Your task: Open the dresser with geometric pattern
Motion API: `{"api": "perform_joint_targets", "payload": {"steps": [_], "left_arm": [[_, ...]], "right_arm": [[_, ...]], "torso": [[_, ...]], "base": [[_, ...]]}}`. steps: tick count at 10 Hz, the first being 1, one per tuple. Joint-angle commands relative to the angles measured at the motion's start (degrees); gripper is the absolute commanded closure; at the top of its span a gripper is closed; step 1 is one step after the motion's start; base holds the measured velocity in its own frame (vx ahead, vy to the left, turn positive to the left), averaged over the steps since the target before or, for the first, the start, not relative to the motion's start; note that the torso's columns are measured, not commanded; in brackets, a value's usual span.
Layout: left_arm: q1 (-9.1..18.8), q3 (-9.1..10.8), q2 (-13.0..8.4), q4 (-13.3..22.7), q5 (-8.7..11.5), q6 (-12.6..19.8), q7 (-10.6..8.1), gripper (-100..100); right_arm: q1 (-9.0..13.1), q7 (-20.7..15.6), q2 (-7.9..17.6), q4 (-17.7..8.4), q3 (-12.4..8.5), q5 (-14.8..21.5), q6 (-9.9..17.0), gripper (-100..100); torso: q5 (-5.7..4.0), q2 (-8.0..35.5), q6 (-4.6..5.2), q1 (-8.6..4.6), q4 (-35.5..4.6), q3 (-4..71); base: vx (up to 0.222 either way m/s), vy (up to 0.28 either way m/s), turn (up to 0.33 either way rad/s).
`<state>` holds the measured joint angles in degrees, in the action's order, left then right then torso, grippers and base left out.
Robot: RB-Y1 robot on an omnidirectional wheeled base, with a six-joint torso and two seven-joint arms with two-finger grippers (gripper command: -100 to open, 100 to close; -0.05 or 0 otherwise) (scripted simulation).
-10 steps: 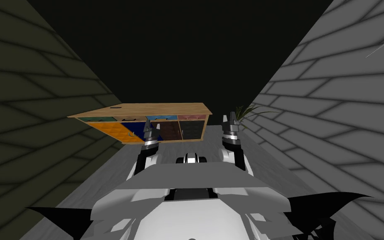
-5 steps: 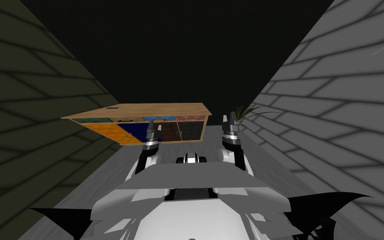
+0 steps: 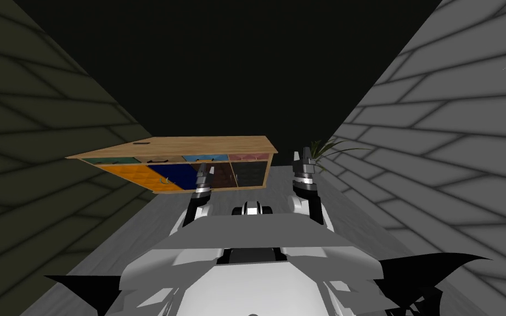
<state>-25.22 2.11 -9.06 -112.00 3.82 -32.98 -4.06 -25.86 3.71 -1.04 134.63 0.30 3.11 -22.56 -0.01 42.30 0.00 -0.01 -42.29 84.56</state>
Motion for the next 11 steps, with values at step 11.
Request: {"api": "perform_joint_targets", "payload": {"steps": [11], "left_arm": [[4.84, -0.26, 0.23, 18.60, -1.91, -13.03, 1.36, -100]], "right_arm": [[0.00, 0.00, 0.00, 0.00, 0.00, 0.00, 0.00, 0]], "torso": [[-0.01, -0.06, 0.00, -0.02, 0.01, 0.03]], "base": [[0.071, -0.047, -0.006]]}}
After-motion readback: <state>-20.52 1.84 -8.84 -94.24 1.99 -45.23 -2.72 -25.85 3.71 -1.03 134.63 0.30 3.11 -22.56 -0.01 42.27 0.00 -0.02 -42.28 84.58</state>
